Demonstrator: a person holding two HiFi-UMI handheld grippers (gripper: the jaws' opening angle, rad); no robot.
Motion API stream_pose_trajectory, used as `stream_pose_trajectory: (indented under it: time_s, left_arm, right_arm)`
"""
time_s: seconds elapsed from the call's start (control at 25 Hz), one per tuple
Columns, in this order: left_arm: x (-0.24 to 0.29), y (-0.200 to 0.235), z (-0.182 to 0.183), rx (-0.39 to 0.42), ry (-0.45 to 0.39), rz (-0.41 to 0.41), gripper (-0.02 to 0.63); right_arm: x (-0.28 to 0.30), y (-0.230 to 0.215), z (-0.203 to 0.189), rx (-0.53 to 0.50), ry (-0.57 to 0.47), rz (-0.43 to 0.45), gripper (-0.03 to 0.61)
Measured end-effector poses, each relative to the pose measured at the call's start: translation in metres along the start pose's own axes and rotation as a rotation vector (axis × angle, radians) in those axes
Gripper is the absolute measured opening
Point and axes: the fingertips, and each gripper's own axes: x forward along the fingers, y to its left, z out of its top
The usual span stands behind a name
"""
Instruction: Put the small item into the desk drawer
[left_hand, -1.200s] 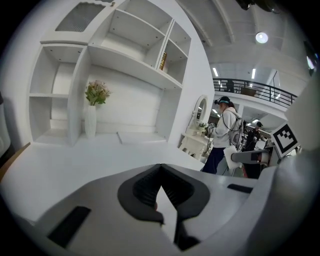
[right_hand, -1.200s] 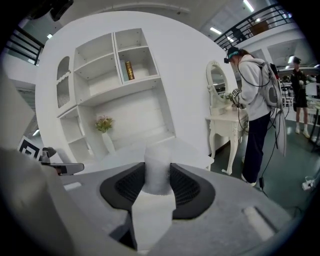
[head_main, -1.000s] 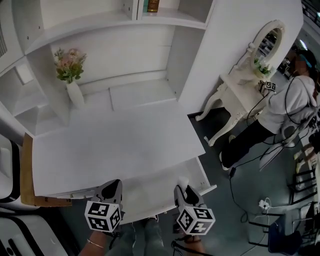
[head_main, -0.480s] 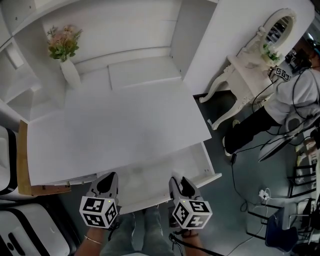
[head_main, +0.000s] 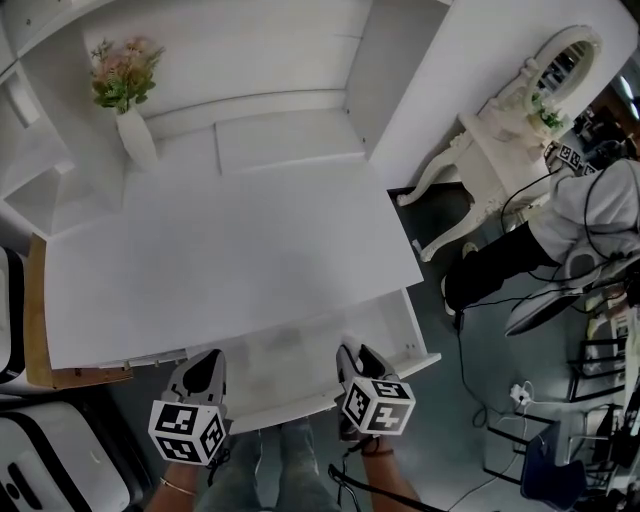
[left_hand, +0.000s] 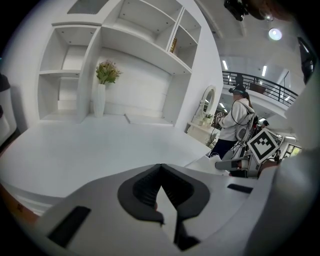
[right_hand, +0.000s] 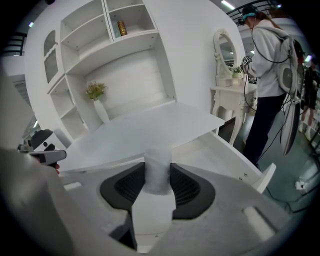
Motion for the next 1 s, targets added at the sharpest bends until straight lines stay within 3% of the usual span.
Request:
stream_pose_trajectory:
  time_s: [0.36, 0.6, 1.0]
  left_arm:
    - [-0.002, 0.013, -0.002, -0.028, -0.003, 0.034, -0.006]
    - [0.001, 0.015, -0.001, -0.004, -0.004, 0.060, -0.006]
    - [0.003, 0.026, -0.003, -0.065, -0.011, 0.097, -0.006]
  right_arm:
    - [0.036, -0.023, -0.002, -0.049, 0.103, -0.021, 0.160]
    - [0.062, -0.036, -0.008, -0.079, 0.175, -0.037, 0.160]
    - [0.098, -0.044, -0.021, -0.131, 0.282, -0.019, 0.160]
